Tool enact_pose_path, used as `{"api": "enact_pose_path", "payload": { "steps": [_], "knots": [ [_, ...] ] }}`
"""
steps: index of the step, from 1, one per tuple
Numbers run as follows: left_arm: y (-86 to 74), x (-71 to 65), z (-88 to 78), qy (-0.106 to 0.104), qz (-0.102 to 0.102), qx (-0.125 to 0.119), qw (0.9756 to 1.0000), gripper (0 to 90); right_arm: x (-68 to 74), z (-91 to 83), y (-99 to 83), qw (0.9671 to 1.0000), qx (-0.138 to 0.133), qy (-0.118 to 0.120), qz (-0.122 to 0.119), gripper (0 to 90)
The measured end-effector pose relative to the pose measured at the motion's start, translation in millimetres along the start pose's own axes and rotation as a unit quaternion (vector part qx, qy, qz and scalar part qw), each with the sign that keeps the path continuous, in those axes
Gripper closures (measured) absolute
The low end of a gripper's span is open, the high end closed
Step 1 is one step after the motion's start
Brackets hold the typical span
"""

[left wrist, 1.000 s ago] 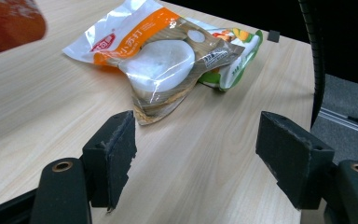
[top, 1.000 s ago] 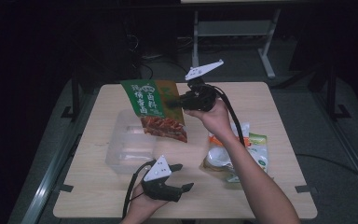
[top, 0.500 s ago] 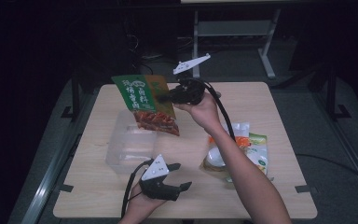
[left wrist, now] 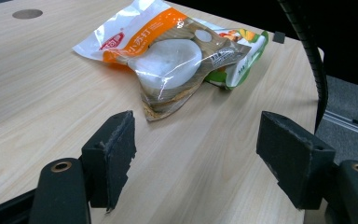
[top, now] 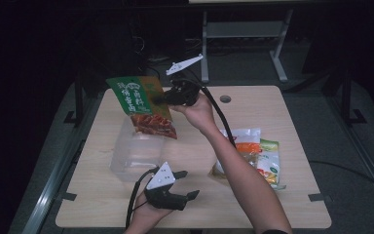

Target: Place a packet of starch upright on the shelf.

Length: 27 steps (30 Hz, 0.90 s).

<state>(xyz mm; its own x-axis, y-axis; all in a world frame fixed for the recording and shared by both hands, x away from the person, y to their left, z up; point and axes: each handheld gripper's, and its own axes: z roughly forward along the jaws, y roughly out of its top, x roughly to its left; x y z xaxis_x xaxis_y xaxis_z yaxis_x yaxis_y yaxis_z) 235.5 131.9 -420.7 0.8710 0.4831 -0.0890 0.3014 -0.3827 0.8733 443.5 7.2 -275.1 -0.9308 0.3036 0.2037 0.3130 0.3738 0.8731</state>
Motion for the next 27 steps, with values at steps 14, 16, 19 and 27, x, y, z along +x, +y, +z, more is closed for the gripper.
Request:
{"api": "enact_pose_path", "payload": {
  "steps": [14,16,19,27],
  "knots": [
    [0.0,-0.5,-1.8,-0.001,-0.008,-0.008,0.9999,27.5,-20.2,38.9,-6.2,0.9998,-0.009,-0.012,0.015,89.8],
    [0.1,0.1,-1.9,-0.001,-0.004,-0.006,1.0,27.4,-22.0,42.6,-8.0,0.9997,-0.011,-0.012,0.017,89.8],
    [0.1,0.0,-1.7,-0.002,-0.004,-0.007,1.0,27.4,-23.8,48.1,-10.3,0.9996,-0.014,-0.013,0.023,89.8],
    [0.2,-0.1,-2.1,-0.002,0.001,-0.004,1.0,27.4,-26.2,58.7,-20.0,0.999,-0.024,-0.014,0.036,89.8]
  ]
}}
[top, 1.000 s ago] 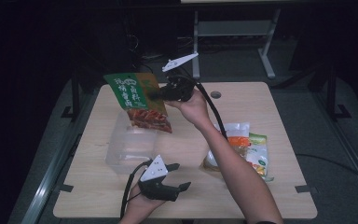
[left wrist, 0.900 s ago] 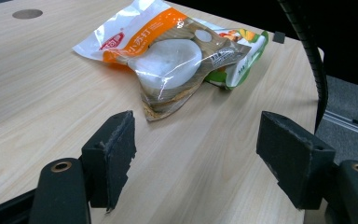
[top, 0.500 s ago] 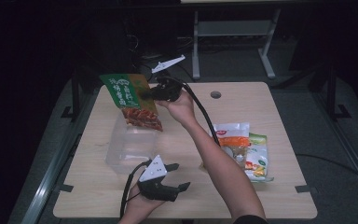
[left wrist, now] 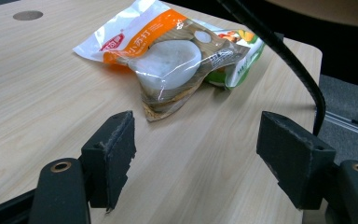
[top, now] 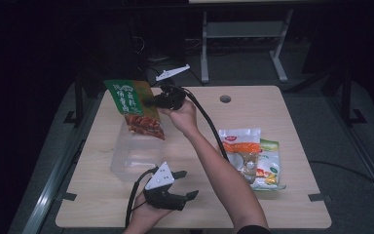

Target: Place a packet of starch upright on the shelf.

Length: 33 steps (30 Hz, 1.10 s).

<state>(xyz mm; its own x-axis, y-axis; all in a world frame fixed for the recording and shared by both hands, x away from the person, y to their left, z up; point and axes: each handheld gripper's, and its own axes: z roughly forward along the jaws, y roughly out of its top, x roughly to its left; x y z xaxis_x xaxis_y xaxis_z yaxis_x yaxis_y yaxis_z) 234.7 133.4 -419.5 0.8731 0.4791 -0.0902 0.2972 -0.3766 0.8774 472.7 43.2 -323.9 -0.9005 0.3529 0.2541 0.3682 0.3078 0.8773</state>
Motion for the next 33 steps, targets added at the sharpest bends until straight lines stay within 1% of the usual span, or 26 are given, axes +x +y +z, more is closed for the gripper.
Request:
{"api": "enact_pose_path", "payload": {
  "steps": [3,6,9,10,13,14,15,17,19,22,24,25,26,27,29,30,32,33],
  "knots": [
    [0.1,-0.3,0.4,-0.001,0.001,0.001,1.0,27.4,-2.1,1.2,-5.0,1.0,-0.002,-0.001,0.008,89.8],
    [-0.1,-0.4,1.5,-0.003,0.002,0.004,1.0,27.4,-2.5,3.1,-9.8,0.9998,-0.01,-0.007,0.017,89.8],
    [0.2,-0.3,1.3,-0.002,0.002,0.003,1.0,27.4,-2.2,6.7,-12.3,0.9999,-0.002,-0.013,0.009,89.8],
    [0.0,-0.3,1.6,-0.002,0.001,0.0,1.0,27.4,-2.3,8.6,-13.8,0.9999,0.003,-0.014,0.009,89.8],
    [0.0,0.2,0.5,-0.001,0.002,0.001,1.0,27.4,-4.2,11.8,-19.1,0.9998,0.012,-0.017,0.009,89.8],
    [0.0,0.4,0.4,-0.001,0.001,0.001,1.0,27.4,-5.7,13.0,-22.7,0.9997,0.011,-0.015,0.014,89.7],
    [0.0,0.6,0.3,-0.001,0.001,0.001,1.0,27.4,-6.9,12.8,-24.0,0.9997,0.01,-0.017,0.013,89.7],
    [0.0,1.0,0.0,0.0,0.001,0.001,1.0,27.5,-9.4,12.0,-26.9,0.9998,0.005,-0.014,0.016,89.7],
    [0.1,1.4,0.0,0.001,0.001,0.0,1.0,27.5,-10.9,10.6,-29.9,0.9997,0.007,-0.017,0.018,89.5],
    [0.3,1.6,0.5,0.001,0.002,0.002,1.0,27.4,-13.3,8.2,-33.3,0.9998,0.003,-0.014,0.017,89.3],
    [0.2,1.1,1.2,0.001,0.001,0.002,1.0,27.4,-14.2,6.7,-33.1,0.9998,0.005,-0.016,0.014,88.3],
    [0.2,1.0,1.4,0.001,0.001,0.002,1.0,27.4,-14.3,6.4,-32.8,0.9998,0.007,-0.014,0.015,86.7],
    [0.2,0.8,1.7,0.002,0.0,0.002,1.0,27.4,-14.7,6.0,-32.6,0.9998,0.009,-0.013,0.015,82.6],
    [0.1,0.8,1.9,0.001,0.0,0.003,1.0,27.3,-15.1,5.0,-32.5,0.9997,0.009,-0.012,0.018,77.6],
    [0.4,0.9,2.4,0.001,0.002,0.003,1.0,27.3,-17.0,0.4,-32.0,0.9994,0.014,-0.02,0.024,67.9],
    [0.6,1.1,2.6,0.002,0.003,0.004,1.0,27.2,-17.9,-2.2,-31.9,0.9992,0.015,-0.02,0.03,65.5],
    [0.5,1.4,3.5,0.003,0.002,0.003,1.0,26.6,-19.6,-8.2,-31.8,0.999,0.023,-0.022,0.03,62.8],
    [0.6,1.8,3.9,0.003,0.001,0.004,1.0,26.6,-19.8,-11.8,-31.9,0.9989,0.025,-0.024,0.031,60.0]
  ]
}}
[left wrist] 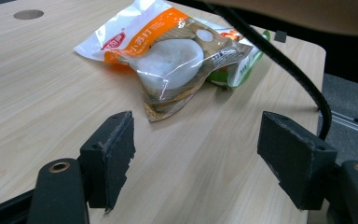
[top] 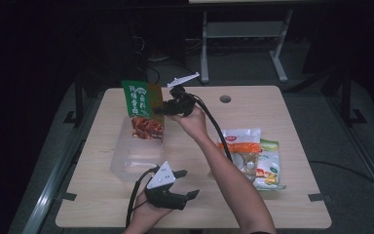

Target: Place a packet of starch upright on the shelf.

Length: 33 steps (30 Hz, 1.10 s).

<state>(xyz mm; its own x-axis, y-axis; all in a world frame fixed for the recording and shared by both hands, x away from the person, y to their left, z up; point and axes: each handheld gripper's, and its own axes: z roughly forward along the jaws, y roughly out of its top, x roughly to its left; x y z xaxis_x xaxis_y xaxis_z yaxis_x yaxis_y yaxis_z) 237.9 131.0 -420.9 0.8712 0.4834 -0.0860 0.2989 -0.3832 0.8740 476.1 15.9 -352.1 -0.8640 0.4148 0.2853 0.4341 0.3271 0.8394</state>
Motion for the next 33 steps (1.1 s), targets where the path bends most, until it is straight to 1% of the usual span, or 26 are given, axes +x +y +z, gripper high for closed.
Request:
{"api": "enact_pose_path", "payload": {
  "steps": [2,3,8,11,12,15,18,21,23,24,26,28,30,33],
  "knots": [
    [0.2,0.7,0.4,0.001,0.0,0.002,1.0,26.2,-0.7,-7.7,-0.3,1.0,0.002,-0.001,-0.001,57.0],
    [0.3,0.8,0.5,0.002,0.0,0.002,1.0,26.2,-0.8,-12.8,-0.5,1.0,0.002,-0.006,-0.004,54.4],
    [0.7,1.4,1.0,0.005,0.001,0.003,1.0,25.5,-4.5,-30.5,-5.7,0.9999,0.005,-0.013,0.008,45.5],
    [0.3,2.4,2.4,0.006,-0.001,0.003,1.0,25.3,-7.1,-41.4,-12.3,0.9997,0.006,-0.019,0.013,43.0],
    [0.6,3.4,2.3,0.005,0.001,0.005,1.0,25.3,-8.2,-44.1,-14.7,0.9997,0.005,-0.017,0.016,41.9],
    [0.3,3.3,3.2,0.006,-0.004,0.005,1.0,25.1,-10.8,-52.0,-20.6,0.9996,0.009,-0.017,0.02,40.5],
    [0.3,3.7,3.9,0.006,-0.005,0.006,1.0,25.0,-12.3,-59.3,-25.3,0.9995,0.01,-0.015,0.026,39.6],
    [0.3,4.0,4.9,0.006,-0.005,0.005,1.0,24.8,-13.0,-67.5,-30.1,0.9995,0.013,-0.013,0.025,38.6],
    [0.4,4.3,5.3,0.007,-0.001,0.006,1.0,24.7,-13.2,-72.7,-32.2,0.9994,0.015,-0.014,0.026,38.1],
    [0.3,4.3,5.6,0.007,-0.002,0.006,1.0,24.7,-13.6,-74.9,-33.0,0.9995,0.015,-0.013,0.024,38.1],
    [0.2,4.4,5.7,0.007,-0.003,0.006,1.0,24.7,-13.1,-80.2,-34.6,0.9994,0.018,-0.013,0.028,37.5],
    [0.2,4.5,5.7,0.008,-0.003,0.006,0.9999,24.6,-13.4,-86.5,-36.1,0.9993,0.022,-0.013,0.026,37.4],
    [0.1,4.4,5.6,0.009,-0.006,0.005,0.9999,24.5,-12.3,-92.7,-38.2,0.9994,0.017,-0.016,0.025,37.5],
    [0.1,4.9,5.5,0.009,-0.006,0.006,0.9999,24.5,-12.4,-101.5,-42.3,0.9993,0.017,-0.018,0.029,37.4]
  ]
}}
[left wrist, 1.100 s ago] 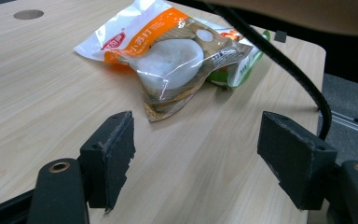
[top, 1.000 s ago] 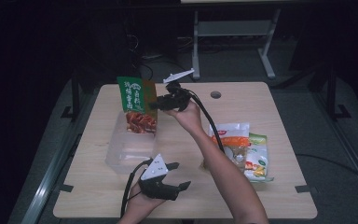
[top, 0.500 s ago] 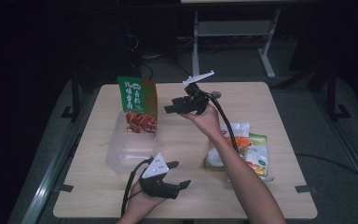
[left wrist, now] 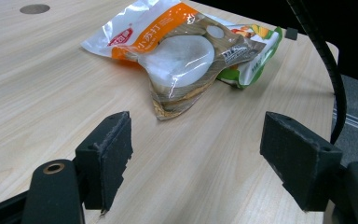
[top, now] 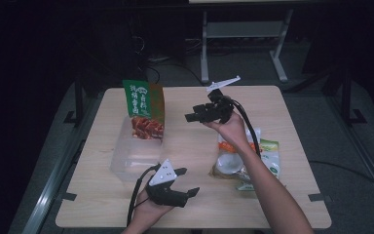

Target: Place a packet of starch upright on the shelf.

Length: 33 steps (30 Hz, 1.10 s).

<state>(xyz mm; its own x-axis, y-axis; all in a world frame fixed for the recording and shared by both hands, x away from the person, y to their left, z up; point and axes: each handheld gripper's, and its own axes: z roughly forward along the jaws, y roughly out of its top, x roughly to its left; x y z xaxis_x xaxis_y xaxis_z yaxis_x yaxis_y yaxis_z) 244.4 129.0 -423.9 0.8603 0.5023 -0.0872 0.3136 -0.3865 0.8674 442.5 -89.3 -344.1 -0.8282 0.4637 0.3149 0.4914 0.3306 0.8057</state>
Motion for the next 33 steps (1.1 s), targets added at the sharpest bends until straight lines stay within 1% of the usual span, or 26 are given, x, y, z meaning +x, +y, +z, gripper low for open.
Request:
{"api": "enact_pose_path", "payload": {
  "steps": [5,6,7,8,9,10,12,13,15,18,23,24,26,28,30,33],
  "knots": [
    [0.2,0.3,0.7,-0.001,0.003,0.005,1.0,24.4,-2.7,-13.0,-7.9,0.9999,0.005,-0.004,0.01,37.1],
    [0.2,-0.1,1.1,-0.002,0.0,0.004,1.0,24.4,-3.5,-15.6,-9.3,0.9999,0.006,-0.005,0.012,37.1],
    [0.4,-0.2,1.3,-0.002,0.002,0.004,1.0,24.4,-4.0,-18.4,-10.9,0.9999,0.003,-0.007,0.012,37.3],
    [0.4,-0.9,1.7,-0.003,0.0,0.002,1.0,24.4,-4.4,-21.8,-13.1,0.9999,0.0,-0.012,0.01,37.3],
    [0.3,-1.4,2.2,-0.004,-0.001,0.0,1.0,24.3,-5.2,-24.3,-14.9,0.9999,0.0,-0.011,0.012,37.2],
    [0.2,-1.8,2.7,-0.004,-0.001,-0.001,1.0,24.4,-5.9,-26.5,-16.8,0.9998,0.001,-0.012,0.016,37.0],
    [0.4,-1.7,3.1,-0.004,-0.001,0.001,1.0,24.3,-7.0,-30.7,-20.7,0.9998,0.004,-0.015,0.016,37.0],
    [0.4,-1.7,3.2,-0.004,-0.001,0.001,1.0,24.3,-7.9,-32.7,-22.1,0.9997,0.008,-0.015,0.02,36.6],
    [0.5,-1.8,3.3,-0.004,-0.002,0.0,1.0,24.2,-8.8,-36.4,-24.7,0.9995,0.009,-0.014,0.025,36.6],
    [0.5,-2.0,3.2,-0.003,-0.002,-0.001,1.0,24.2,-8.8,-43.1,-29.4,0.9994,0.005,-0.023,0.024,36.9],
    [0.6,-2.0,3.3,-0.004,-0.003,-0.002,1.0,24.3,-12.0,-54.8,-40.6,0.9989,0.013,-0.03,0.035,36.8],
    [0.6,-2.1,3.5,-0.004,-0.003,-0.003,1.0,24.3,-12.9,-57.3,-43.1,0.9988,0.013,-0.033,0.032,36.8],
    [0.6,-2.3,3.9,-0.005,-0.002,-0.002,1.0,24.3,-13.6,-61.5,-47.3,0.9985,0.014,-0.036,0.04,36.9],
    [1.1,-1.8,3.4,-0.004,0.003,0.005,1.0,24.2,-15.4,-66.4,-52.7,0.9982,0.014,-0.038,0.043,36.8],
    [0.9,-2.1,3.6,-0.004,-0.003,0.002,1.0,24.2,-16.3,-70.6,-57.0,0.9979,0.012,-0.041,0.048,36.8],
    [1.2,-0.8,3.3,-0.002,0.003,0.003,1.0,24.2,-17.9,-76.4,-62.9,0.9975,0.01,-0.044,0.055,36.8]
  ]
}}
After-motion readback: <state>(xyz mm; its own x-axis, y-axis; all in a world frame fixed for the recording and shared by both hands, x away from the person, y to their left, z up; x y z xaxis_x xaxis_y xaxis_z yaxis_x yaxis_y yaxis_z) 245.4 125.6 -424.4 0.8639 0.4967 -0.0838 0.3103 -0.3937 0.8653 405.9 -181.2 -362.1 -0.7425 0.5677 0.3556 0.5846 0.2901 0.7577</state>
